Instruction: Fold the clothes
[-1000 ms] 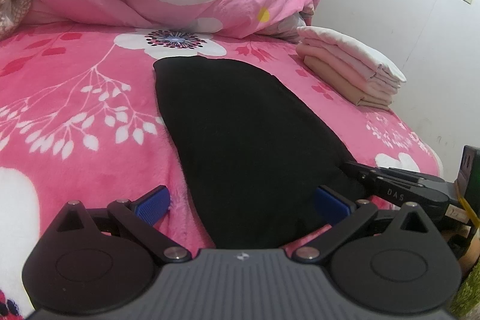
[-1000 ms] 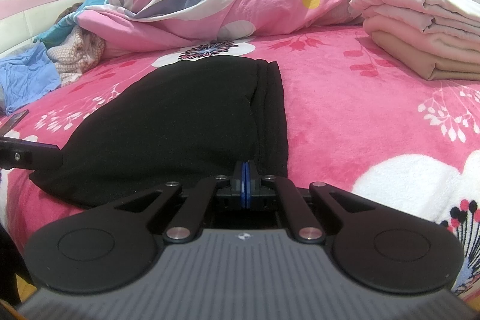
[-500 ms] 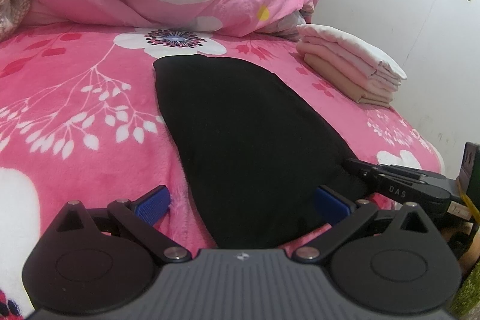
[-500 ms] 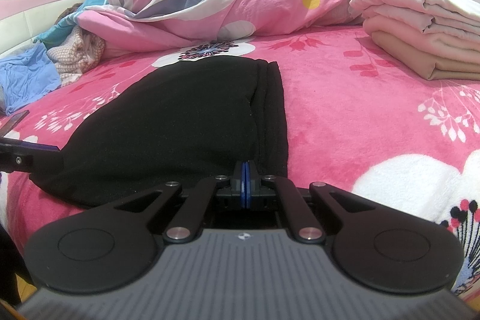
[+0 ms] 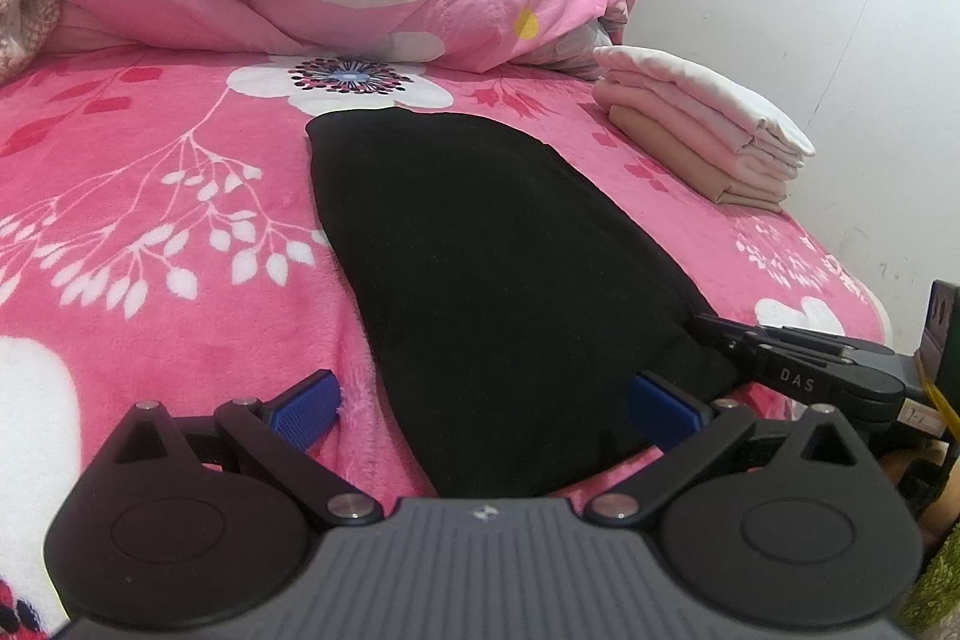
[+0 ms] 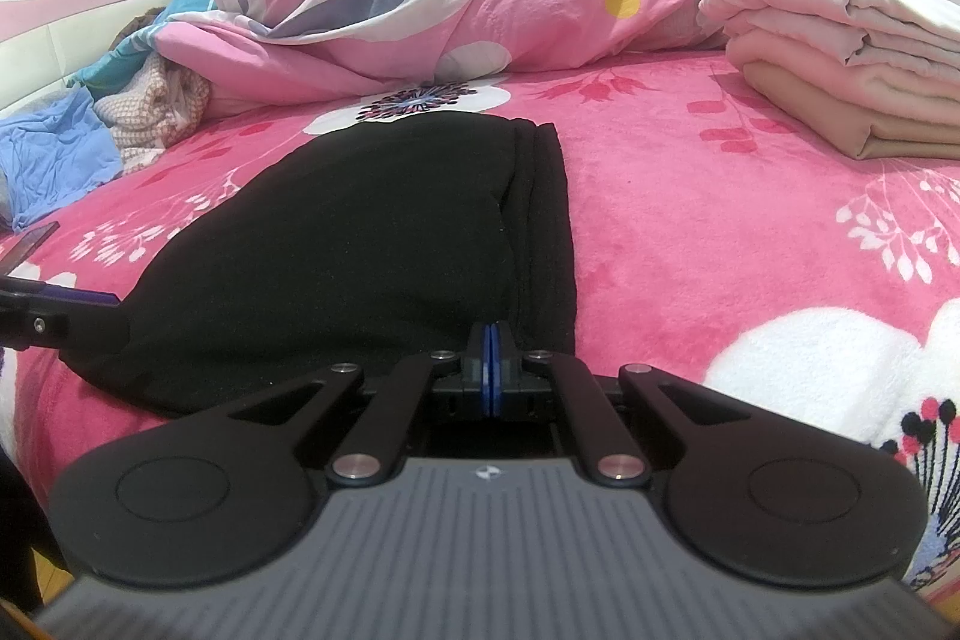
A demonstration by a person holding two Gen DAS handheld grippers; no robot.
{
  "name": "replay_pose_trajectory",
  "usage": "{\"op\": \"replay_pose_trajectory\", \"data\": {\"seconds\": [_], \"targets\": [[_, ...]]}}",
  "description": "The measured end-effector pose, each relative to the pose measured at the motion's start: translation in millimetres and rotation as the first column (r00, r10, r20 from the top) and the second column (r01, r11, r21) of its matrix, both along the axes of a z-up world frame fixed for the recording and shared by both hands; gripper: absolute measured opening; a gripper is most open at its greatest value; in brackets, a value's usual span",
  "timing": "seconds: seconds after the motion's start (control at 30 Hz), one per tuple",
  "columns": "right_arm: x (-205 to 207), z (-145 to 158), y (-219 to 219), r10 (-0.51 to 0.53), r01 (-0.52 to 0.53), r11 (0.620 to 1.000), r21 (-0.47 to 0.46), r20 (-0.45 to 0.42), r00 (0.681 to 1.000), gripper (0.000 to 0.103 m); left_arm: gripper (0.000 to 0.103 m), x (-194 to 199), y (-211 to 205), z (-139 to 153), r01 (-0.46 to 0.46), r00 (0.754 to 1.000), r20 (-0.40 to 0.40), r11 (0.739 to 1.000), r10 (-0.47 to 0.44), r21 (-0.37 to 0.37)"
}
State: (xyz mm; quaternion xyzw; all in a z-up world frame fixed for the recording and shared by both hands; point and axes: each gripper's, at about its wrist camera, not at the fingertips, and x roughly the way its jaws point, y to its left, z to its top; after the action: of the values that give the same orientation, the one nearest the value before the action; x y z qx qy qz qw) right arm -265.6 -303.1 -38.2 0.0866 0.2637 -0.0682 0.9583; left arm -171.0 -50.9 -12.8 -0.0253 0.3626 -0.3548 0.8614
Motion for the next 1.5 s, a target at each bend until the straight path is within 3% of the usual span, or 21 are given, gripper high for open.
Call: {"op": "replay_pose_trajectory", "data": {"seconds": [1.5], "targets": [[0.2, -0.2, -0.9, 0.001, -0.001, 1.000, 0.006, 0.001, 1.000, 0.000, 0.103, 0.2, -1.2, 0.0, 0.005, 1.000, 0.004, 1.000, -0.005, 0.009]]}}
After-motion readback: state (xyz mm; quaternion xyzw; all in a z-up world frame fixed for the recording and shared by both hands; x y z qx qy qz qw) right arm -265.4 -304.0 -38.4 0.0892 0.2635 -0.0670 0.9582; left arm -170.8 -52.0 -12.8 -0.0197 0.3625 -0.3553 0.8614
